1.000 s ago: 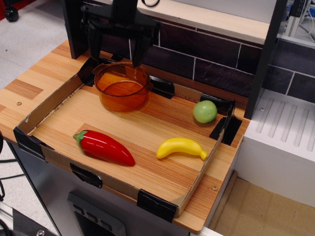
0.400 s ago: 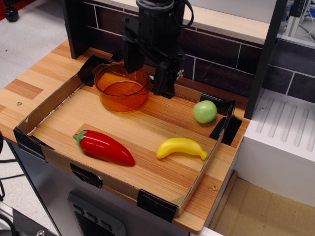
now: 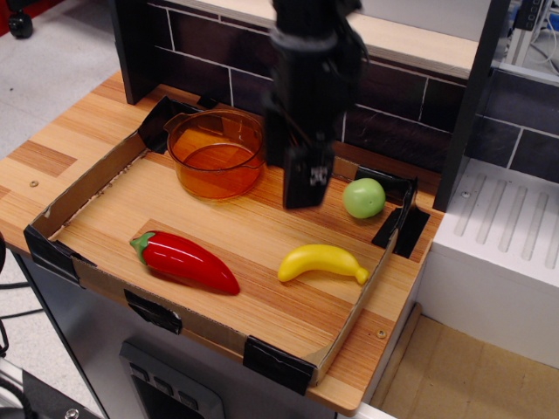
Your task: Put banana in pot
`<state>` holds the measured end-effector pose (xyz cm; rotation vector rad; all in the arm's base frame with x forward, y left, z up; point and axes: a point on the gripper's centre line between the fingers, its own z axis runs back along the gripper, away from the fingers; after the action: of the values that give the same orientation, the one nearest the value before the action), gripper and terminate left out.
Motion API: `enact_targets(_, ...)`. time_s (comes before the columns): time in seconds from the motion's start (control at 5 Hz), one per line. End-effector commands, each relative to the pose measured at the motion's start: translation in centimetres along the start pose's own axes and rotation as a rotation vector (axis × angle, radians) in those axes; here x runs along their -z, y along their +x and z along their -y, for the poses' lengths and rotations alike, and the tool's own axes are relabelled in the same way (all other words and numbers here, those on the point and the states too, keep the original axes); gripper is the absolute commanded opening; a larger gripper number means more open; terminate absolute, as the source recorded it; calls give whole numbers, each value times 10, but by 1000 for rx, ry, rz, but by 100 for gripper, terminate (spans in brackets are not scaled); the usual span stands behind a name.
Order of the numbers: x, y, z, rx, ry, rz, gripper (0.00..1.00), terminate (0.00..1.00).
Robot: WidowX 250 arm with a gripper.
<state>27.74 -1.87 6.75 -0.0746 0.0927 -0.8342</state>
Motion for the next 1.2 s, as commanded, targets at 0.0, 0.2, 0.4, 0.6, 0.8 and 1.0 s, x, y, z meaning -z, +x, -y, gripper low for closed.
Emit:
enact_targets(0.0, 12, 1, -3, 218, 57, 20, 100, 0)
enact_targets(0.2, 25, 5, 3, 232, 63, 6, 100, 0)
enact_targets(0.4, 39, 9, 7, 223, 65, -7, 100, 0)
enact_targets(0.6, 48, 12, 9, 203, 78, -29, 100, 0)
enact_targets(0.8, 57, 13, 11, 208, 108, -49, 100, 0)
enact_targets(1.0, 57, 9, 12, 212, 119, -55, 0, 0)
